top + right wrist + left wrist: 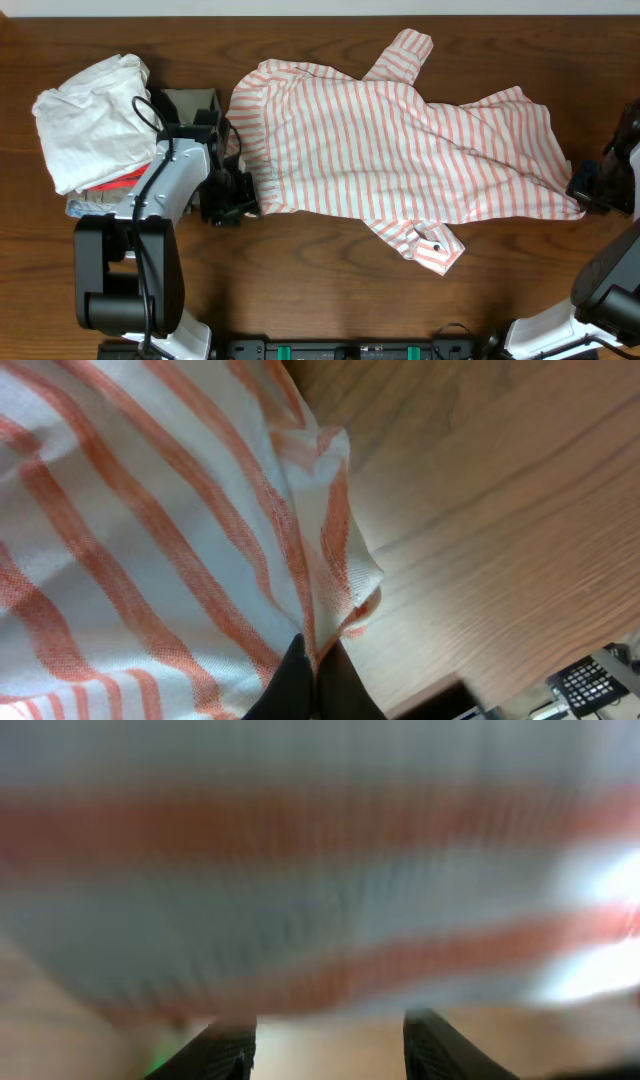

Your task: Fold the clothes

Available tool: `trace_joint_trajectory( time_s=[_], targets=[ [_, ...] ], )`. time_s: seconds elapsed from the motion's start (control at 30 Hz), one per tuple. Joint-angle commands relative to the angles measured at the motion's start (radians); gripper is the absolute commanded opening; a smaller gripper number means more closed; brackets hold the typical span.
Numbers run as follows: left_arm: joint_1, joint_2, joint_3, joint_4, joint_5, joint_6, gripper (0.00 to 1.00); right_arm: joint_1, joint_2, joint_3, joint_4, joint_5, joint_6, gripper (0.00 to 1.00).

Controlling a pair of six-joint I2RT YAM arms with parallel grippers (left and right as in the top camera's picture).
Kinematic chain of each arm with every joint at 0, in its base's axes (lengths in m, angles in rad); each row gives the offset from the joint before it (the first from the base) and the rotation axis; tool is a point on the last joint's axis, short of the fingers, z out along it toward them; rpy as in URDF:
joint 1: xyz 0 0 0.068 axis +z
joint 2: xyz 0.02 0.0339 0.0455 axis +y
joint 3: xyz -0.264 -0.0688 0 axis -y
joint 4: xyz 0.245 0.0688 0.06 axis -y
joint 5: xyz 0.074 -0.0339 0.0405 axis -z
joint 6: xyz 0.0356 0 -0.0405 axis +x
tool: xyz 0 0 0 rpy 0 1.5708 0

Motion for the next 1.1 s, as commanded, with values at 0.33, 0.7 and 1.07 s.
trace_joint_trajectory(
  time_s=[0.33,0.7,1.07],
  targets=[
    [0.002,-0.002,-0.119,0.243,-0.048,-0.095,0.49,-0.007,-0.006,-0.003,0.004,0.006,-0.003,0.01],
    [0.002,-0.002,-0.122,0.385,-0.047,-0.095,0.48,-0.007,-0.006,-0.003,0.003,-0.002,-0.003,0.01],
    [0.002,-0.002,-0.122,0.443,-0.047,-0.095,0.09,-0.007,-0.006,-0.003,0.003,-0.002,-0.003,0.01]
  ],
)
